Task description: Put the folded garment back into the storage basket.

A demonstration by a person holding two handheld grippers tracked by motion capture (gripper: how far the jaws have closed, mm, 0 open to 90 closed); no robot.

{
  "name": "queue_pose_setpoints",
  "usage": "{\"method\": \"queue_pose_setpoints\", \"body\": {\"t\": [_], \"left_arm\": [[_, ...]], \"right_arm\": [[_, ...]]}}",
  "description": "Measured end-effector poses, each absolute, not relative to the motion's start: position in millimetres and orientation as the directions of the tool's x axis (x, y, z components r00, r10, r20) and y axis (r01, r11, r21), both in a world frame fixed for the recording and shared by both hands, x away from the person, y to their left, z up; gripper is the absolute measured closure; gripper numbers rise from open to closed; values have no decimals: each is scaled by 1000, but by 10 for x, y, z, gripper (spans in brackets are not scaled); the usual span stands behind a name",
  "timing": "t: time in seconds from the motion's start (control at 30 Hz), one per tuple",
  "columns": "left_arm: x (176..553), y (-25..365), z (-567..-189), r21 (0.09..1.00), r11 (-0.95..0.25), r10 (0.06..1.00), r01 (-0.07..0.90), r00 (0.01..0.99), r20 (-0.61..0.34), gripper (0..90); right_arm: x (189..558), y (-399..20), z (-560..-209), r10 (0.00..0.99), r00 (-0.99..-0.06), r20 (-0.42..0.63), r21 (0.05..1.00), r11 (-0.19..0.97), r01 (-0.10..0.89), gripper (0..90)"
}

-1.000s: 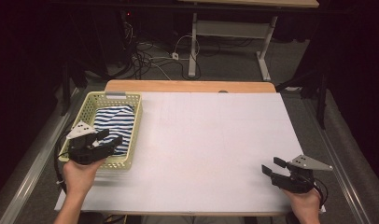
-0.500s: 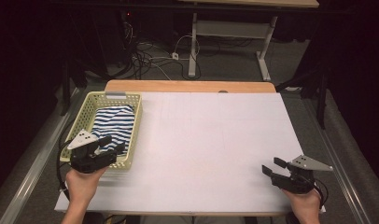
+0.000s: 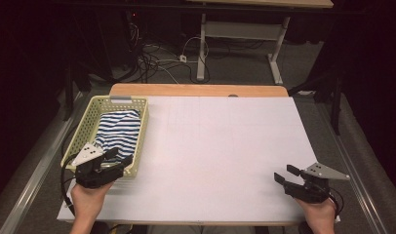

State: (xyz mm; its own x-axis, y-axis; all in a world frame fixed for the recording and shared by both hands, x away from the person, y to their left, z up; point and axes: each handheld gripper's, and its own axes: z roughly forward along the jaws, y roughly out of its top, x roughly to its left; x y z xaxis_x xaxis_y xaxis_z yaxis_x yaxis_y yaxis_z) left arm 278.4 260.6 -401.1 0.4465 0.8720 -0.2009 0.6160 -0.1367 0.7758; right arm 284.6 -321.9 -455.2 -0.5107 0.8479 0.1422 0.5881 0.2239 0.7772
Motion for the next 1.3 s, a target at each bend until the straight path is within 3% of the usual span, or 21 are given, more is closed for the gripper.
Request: {"method": "queue_pose_setpoints", "body": {"t": [1.3], "left_arm": [[2376, 2741, -4161, 797, -105, 885, 595, 421, -198, 330]], "right_arm": [[2651, -3329, -4476, 862, -491, 128, 805, 199, 559, 387]]}}
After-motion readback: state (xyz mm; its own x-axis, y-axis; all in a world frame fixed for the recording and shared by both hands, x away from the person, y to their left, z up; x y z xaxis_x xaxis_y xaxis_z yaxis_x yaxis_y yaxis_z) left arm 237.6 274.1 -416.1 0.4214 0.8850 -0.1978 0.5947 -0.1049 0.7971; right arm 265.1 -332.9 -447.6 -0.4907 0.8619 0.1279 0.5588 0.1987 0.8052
